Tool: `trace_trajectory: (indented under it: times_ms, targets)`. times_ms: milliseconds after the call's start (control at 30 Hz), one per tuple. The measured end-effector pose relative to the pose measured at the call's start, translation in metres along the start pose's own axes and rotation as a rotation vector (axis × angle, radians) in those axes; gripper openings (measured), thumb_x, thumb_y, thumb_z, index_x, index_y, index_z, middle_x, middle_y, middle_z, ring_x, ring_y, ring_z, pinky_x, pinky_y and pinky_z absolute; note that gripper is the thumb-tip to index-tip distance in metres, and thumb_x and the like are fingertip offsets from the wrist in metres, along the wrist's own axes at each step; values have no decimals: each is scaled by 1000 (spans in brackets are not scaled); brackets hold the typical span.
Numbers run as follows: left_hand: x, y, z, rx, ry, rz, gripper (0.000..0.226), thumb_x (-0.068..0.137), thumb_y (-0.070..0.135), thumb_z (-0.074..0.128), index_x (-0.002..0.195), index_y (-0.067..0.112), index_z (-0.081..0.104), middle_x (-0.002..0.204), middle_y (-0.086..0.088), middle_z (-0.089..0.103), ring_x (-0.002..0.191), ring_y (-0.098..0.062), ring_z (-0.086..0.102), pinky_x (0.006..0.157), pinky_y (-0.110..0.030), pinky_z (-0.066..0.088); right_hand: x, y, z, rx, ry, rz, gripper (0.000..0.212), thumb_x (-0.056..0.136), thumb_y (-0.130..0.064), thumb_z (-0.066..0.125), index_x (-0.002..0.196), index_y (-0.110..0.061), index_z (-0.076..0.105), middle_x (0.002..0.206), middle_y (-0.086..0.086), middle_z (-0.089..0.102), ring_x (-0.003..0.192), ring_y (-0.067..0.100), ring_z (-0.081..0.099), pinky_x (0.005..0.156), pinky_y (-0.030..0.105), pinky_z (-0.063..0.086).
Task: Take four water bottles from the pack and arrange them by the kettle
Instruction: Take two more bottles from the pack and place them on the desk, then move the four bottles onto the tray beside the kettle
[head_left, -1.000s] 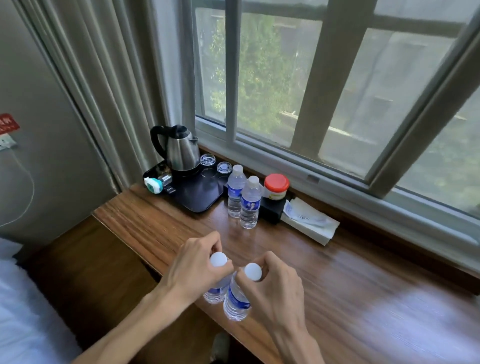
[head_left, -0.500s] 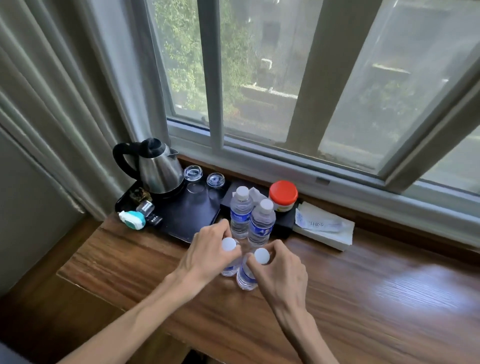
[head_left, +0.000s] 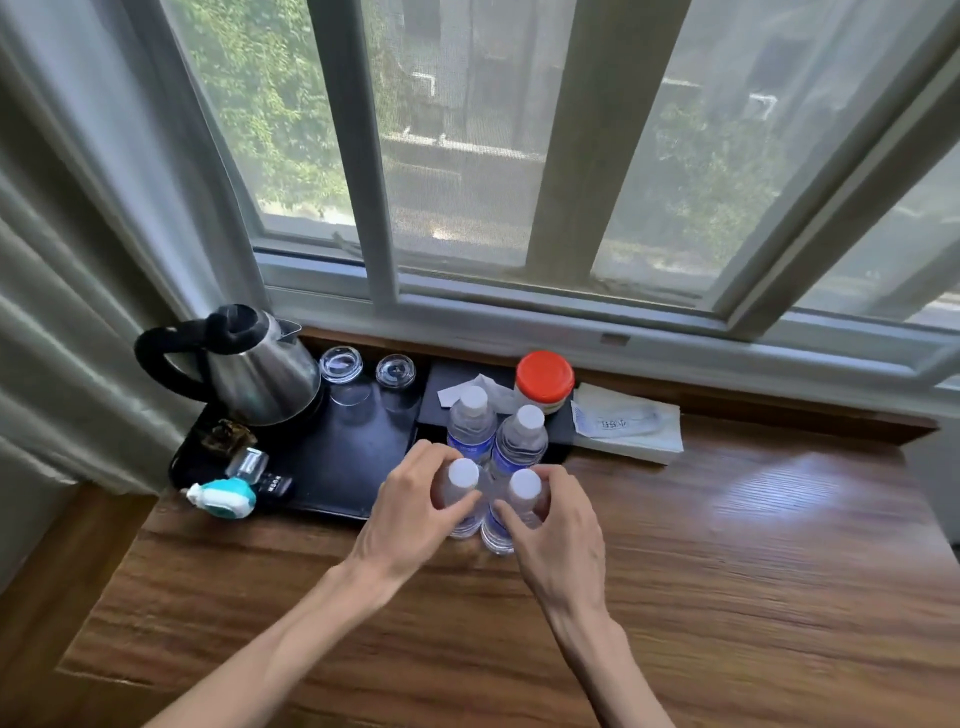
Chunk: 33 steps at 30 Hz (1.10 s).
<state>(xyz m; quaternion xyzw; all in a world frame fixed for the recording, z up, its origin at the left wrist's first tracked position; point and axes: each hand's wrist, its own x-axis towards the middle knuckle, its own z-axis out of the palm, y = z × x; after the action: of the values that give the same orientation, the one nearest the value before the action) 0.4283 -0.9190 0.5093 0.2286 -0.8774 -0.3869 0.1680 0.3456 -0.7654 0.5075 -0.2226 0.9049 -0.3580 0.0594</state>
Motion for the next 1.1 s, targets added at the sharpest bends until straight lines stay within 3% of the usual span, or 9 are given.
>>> trace_trajectory:
  times_ms: [167, 267, 333, 500, 700, 800, 933, 1100]
  targets:
    - [-3, -15, -1, -9, -54, -38, 58, 72, 29, 86, 123, 29, 60, 104, 11, 49, 89, -2, 59, 85, -22, 51, -8, 11, 5, 62, -11, 27, 58, 74, -43, 83, 123, -31, 55, 107, -8, 45, 81, 3, 54, 69, 23, 50]
    - [1, -16, -2, -58, -76, -43, 54, 73, 27, 85, 122, 28, 61, 110, 13, 51, 95, -1, 61, 90, -27, 54, -4, 11, 8, 152, -2, 12, 54, 76, -35, 84, 124, -27, 59, 110, -9, 45, 90, -9, 57, 71, 33, 60]
    - [4, -14, 0, -88, -86, -49, 52, 77, 25, 83, 123, 29, 59, 111, 18, 51, 97, 4, 61, 89, -23, 54, -1, 9, 11, 163, 40, -14, 49, 79, -31, 82, 122, -23, 62, 111, -9, 47, 95, -19, 53, 69, 36, 61]
    - [8, -12, 3, -114, -62, -50, 49, 80, 25, 79, 124, 29, 57, 111, 29, 48, 99, 15, 56, 88, -4, 44, 6, 9, 17, 183, 101, -41, 44, 83, -24, 80, 123, -13, 64, 113, -4, 50, 95, -21, 51, 68, 33, 61]
    - [10, -12, 6, -142, -47, -68, 51, 82, 22, 79, 127, 27, 57, 114, 18, 51, 103, 4, 59, 96, -28, 53, 13, 9, 19, 198, 100, -43, 45, 85, -24, 78, 125, -10, 64, 115, -4, 51, 91, -4, 53, 77, 26, 60]
    - [9, -12, 8, -157, -50, -63, 49, 83, 22, 78, 126, 29, 56, 114, 22, 49, 104, 4, 60, 96, -28, 53, 14, 11, 19, 229, 98, -35, 45, 85, -23, 77, 126, -10, 63, 116, -4, 50, 93, -1, 54, 76, 30, 61]
    - [7, -14, 10, -156, -51, -59, 52, 82, 21, 78, 129, 26, 56, 117, 16, 50, 103, 1, 62, 95, -27, 54, 12, 13, 19, 232, 97, -58, 48, 85, -23, 78, 128, -9, 61, 119, -3, 50, 103, -10, 54, 73, 27, 61]
    - [10, -16, 5, -68, -49, -44, 53, 78, 23, 82, 125, 25, 59, 115, 14, 52, 96, 0, 62, 90, -26, 55, 6, 16, 18, 183, 41, -61, 51, 83, -27, 78, 127, -12, 58, 121, -2, 48, 101, 13, 62, 79, 35, 60]
